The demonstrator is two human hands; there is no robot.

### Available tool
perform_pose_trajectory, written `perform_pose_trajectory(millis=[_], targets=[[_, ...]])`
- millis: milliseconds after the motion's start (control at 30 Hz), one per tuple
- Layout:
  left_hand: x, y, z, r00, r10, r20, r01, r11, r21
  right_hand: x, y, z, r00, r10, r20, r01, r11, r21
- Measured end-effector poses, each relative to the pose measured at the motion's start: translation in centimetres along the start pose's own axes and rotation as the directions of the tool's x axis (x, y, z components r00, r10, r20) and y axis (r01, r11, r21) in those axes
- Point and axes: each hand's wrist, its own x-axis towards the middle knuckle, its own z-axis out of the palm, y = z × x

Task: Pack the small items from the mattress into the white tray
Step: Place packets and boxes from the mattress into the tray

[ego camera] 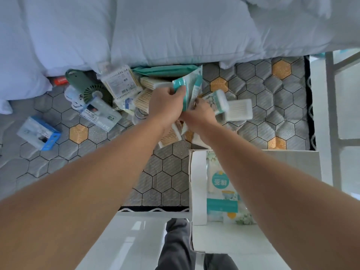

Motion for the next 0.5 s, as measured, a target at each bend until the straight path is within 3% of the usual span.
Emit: perform_pose_trajectory(millis=[100, 200, 267, 400, 500], targets=[[-0.9, 1.6, 0.5, 0.988, 0.104, 0.114, -0.110, 0.993, 0.046, -0.8, 0.5, -0.4, 0.988, -0.104, -0.118, 0.111, 0.992, 0.053], [-1.9, 3.1, 0.8, 0.951, 0.222, 0.213, -0.245, 0.966, 0.084, -1.5, 1.4, -1.1, 0.919, -0.192, -0.344, 0.209, 0.978, 0.012], [-2.1, 4.0, 0.6, 0.919, 0.295, 0.260, -0.339, 0.930, 0.142, -1.6, 2.1, -2.0, 0.882, -0.239, -0.407, 0.254, 0.967, -0.017], [-1.8, 5.0, -1.1, 0.842, 0.396, 0.365, -0.463, 0.879, 0.114, -2.6, 1.9, -5.4, 0.923, -0.238, -0.301, 0.284, 0.951, 0.120], [-1.5, 4.3, -2.7, 0.840, 0.344, 0.420, -0.458, 0.864, 0.207, -3.3, 1.5, -8.1, 0.964, -0.156, -0.215, 0.218, 0.927, 0.304]])
